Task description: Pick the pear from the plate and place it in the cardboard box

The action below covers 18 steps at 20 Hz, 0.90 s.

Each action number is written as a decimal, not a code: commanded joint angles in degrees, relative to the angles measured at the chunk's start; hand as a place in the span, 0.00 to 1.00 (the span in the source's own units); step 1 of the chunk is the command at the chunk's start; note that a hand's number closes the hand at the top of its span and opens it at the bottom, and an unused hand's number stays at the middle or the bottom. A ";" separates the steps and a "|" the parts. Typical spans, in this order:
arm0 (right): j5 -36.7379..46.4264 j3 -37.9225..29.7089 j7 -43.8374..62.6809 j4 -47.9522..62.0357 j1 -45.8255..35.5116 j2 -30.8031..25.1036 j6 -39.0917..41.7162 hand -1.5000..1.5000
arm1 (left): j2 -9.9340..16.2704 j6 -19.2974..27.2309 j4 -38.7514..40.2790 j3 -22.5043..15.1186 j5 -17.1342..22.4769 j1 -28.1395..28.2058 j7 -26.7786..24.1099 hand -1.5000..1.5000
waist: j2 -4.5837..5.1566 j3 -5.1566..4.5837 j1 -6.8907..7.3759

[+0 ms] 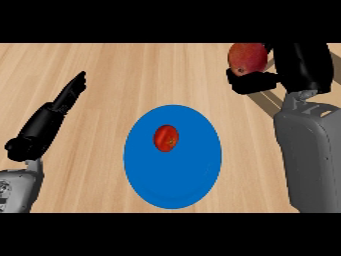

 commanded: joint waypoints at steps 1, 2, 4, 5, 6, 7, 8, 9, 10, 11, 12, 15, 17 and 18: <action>0.59 -6.05 5.76 4.26 -6.69 -1.49 -2.38 1.00 | 1.43 -2.36 1.83 1.55 1.43 -0.50 -1.32 0.50 | 0.23 -0.02 0.61; -3.00 -11.84 -0.31 7.21 -6.08 -7.23 -4.32 1.00 | -0.35 -0.74 -0.07 -0.42 0.09 -2.07 1.48 0.50 | 0.39 0.05 0.54; -1.53 -10.97 -0.10 12.04 -5.28 -5.95 -9.25 1.00 | -1.29 0.47 2.42 -0.37 -1.22 -2.85 0.38 0.50 | 0.40 0.02 0.52; -4.73 -14.12 -0.13 10.72 -7.82 -10.75 -2.62 1.00 | -0.89 -1.23 -2.34 -0.81 0.31 0.24 1.59 0.50 | 0.12 0.02 0.61; -6.14 -15.66 -3.42 11.89 -5.35 -12.25 -4.76 1.00 | -0.19 -0.81 2.11 0.81 -0.26 -0.80 -2.15 0.50 | 0.28 0.01 0.27; -4.36 -14.29 -1.23 15.12 -6.78 -11.11 -6.28 1.00 | -1.63 0.00 2.79 -0.65 -1.76 1.28 -4.19 0.50 | 0.27 -0.01 0.54; -4.01 -15.82 -2.34 19.87 -10.85 -15.19 -5.61 1.00 | -0.84 -0.84 -0.34 -0.12 -0.57 1.46 -2.08 0.50 | 0.31 0.00 1.06; -2.45 -14.84 -5.43 21.33 -7.18 -15.79 -9.02 1.00 | 0.65 -2.04 2.79 1.44 0.01 -0.87 -2.90 0.50 | 0.43 0.01 0.77; -3.51 -16.08 -5.89 22.19 -7.42 -19.33 -4.25 1.00 | -0.79 -1.49 -1.12 -0.84 -0.82 3.69 -3.02 0.50 | 0.28 0.01 1.00; -3.49 -14.56 -6.81 22.47 -6.63 -19.59 -2.27 1.00 | -1.04 -0.73 -0.30 0.22 -0.45 -0.80 0.13 0.50 | 0.23 0.02 0.53; -4.61 -15.96 -7.80 24.97 -7.14 -21.32 -1.18 1.00 | 0.55 -1.84 3.99 1.64 -0.52 -0.52 -4.48 0.50 | 0.38 -0.01 0.42; -4.85 -16.19 -7.98 33.23 -8.10 -23.88 5.08 1.00 | -1.58 -0.21 1.72 -0.37 -1.60 -2.32 -1.16 0.50 | 0.63 0.02 0.78; -5.78 -16.59 -10.23 36.47 -7.24 -25.98 7.93 1.00 | -3.34 1.31 1.57 -1.39 -2.54 -2.20 0.66 0.50 | 0.49 0.04 0.70; -6.33 -17.69 -11.36 39.37 -8.78 -28.92 9.77 1.00 | -1.91 -0.31 1.60 -0.90 -2.10 0.87 -2.91 0.50 | 0.51 0.02 1.19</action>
